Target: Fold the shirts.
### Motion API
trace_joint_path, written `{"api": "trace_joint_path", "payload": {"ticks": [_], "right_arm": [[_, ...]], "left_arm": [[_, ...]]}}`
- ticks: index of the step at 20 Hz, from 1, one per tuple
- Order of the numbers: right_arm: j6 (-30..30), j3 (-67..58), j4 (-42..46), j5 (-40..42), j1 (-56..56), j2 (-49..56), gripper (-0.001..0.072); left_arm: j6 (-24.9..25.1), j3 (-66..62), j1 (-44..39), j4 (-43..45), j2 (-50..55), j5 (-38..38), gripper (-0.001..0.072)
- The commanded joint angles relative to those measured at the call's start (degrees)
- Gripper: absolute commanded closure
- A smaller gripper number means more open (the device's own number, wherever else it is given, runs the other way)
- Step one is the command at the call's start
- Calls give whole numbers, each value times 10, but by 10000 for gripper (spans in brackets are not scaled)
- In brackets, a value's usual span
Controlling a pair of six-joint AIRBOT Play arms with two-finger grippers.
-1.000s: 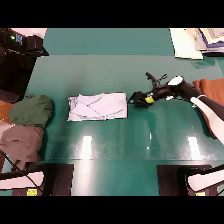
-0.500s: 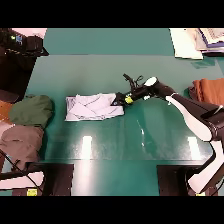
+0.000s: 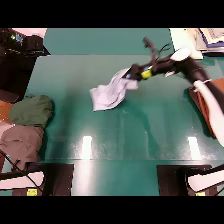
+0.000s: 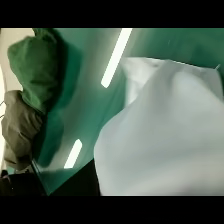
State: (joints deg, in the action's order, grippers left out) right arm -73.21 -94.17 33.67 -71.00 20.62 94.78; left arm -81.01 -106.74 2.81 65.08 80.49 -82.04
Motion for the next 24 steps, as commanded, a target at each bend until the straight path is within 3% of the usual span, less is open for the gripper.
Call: {"api": "trace_joint_path", "payload": {"ticks": [1, 6, 13, 17, 24], "right_arm": [[-35, -79, 51, -46, -62, -48, 698], [-34, -173, 57, -16, -146, -51, 698], [11, -187, 93, 69, -275, -51, 698], [50, -187, 98, 109, -344, -38, 698], [178, -187, 94, 174, -412, 21, 698]], "left_arm": [[0, 0, 0, -17, 0, 2, 686], [0, 0, 0, -34, 0, 0, 686], [0, 0, 0, -39, 0, -5, 686], [0, 0, 0, -40, 0, -12, 686], [0, 0, 0, -40, 0, -38, 686]]}}
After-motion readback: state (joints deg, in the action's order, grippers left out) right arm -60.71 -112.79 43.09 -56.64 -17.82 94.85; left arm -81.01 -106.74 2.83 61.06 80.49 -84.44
